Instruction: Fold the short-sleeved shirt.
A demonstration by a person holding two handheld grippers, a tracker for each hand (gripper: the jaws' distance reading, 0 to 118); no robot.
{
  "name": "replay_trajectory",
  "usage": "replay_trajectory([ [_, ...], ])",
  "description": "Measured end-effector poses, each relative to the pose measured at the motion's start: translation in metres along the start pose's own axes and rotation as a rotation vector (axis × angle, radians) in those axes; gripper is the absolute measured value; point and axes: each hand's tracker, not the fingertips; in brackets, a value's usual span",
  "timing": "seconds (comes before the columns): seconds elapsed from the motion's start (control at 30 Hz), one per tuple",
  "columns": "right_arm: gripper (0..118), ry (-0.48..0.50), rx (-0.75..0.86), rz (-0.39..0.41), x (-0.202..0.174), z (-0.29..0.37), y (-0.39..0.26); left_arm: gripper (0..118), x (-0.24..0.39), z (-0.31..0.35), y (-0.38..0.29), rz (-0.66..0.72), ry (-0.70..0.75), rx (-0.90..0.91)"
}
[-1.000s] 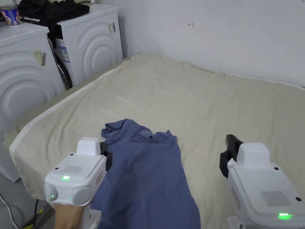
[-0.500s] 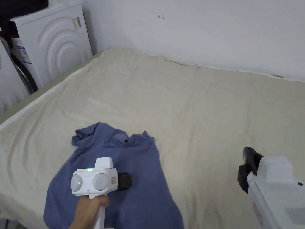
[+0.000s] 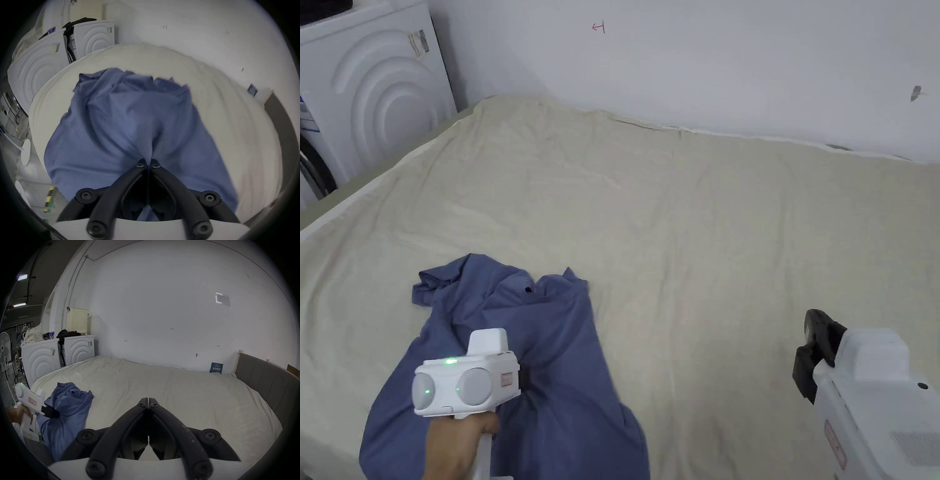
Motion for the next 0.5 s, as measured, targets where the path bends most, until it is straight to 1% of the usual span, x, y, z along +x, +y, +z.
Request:
replay_trajectory([
  [0.13,2,-0.017,0.028,-0.017,0.015,0.013,0.004,2,0.006,0.042,0.019,0.055,-0.112,0.087],
  [0.2,2,-0.028,0.043,-0.029,0.023,0.021,0.006,2,0.031,0.078,0.035,0.055,-0.165,0.139],
  [0.33,2,-0.057,0.074,-0.044,0.040,0.039,0.007,2,0.080,0.121,0.072,-0.049,-0.265,0.254],
  [0.5,2,-0.107,0.104,-0.066,0.067,0.064,0.006,2,0.165,0.162,0.110,-0.204,-0.405,0.316],
])
